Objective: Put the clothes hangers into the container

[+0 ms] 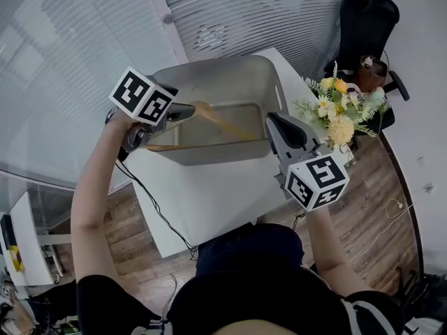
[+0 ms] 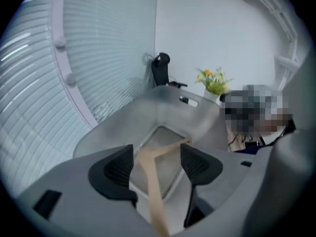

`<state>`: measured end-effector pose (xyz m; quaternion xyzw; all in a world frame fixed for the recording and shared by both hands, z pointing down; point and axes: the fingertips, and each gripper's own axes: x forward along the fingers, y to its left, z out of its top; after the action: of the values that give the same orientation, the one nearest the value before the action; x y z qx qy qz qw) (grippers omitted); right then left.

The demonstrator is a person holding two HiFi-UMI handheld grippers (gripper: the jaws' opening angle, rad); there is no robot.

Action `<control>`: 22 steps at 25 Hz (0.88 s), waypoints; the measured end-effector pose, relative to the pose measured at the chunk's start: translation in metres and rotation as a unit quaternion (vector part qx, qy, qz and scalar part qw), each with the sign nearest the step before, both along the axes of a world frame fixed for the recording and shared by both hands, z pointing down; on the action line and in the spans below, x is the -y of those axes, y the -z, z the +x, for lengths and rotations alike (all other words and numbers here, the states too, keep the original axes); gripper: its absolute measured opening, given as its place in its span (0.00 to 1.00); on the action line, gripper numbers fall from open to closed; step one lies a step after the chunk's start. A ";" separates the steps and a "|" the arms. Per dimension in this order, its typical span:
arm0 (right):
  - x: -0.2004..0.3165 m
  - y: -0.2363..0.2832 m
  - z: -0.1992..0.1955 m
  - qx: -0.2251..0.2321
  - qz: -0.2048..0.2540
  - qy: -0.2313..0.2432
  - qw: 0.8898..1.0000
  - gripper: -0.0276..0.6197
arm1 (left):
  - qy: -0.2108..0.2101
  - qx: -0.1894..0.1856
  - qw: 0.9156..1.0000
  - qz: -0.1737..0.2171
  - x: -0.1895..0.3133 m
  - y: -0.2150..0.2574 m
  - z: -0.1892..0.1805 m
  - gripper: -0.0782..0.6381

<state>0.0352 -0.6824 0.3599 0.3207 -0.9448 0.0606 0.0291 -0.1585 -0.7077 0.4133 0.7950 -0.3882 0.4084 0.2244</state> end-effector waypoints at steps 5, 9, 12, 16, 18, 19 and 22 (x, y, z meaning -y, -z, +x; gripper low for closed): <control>-0.012 0.001 -0.004 -0.005 0.001 -0.008 1.000 0.10 | 0.031 -0.118 0.989 0.087 -0.011 0.060 0.015 0.53; -0.023 0.008 -0.006 -0.004 -0.001 -0.021 1.000 0.10 | 0.036 -0.157 0.977 0.142 -0.032 0.095 0.017 0.53; -0.037 0.012 -0.008 -0.006 -0.002 -0.025 1.000 0.10 | 0.040 -0.172 0.969 0.173 -0.051 0.115 0.016 0.53; -0.055 0.016 -0.009 -0.008 -0.004 -0.033 0.999 0.10 | 0.051 -0.187 0.960 0.201 -0.076 0.131 0.013 0.53; -0.063 0.016 -0.008 -0.009 -0.005 -0.036 0.999 0.10 | 0.054 -0.189 0.957 0.211 -0.086 0.133 0.015 0.53; -0.066 0.016 -0.007 -0.011 -0.006 -0.037 0.999 0.10 | 0.054 -0.190 0.956 0.218 -0.091 0.133 0.017 0.53; -0.078 0.014 -0.005 -0.014 -0.007 -0.038 0.999 0.10 | 0.059 -0.196 0.949 0.240 -0.107 0.134 0.023 0.53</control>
<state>0.0300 -0.6041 0.3459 0.3571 -0.9309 0.0640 0.0419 -0.1354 -0.6004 0.2792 0.8657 -0.4689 0.1252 0.1223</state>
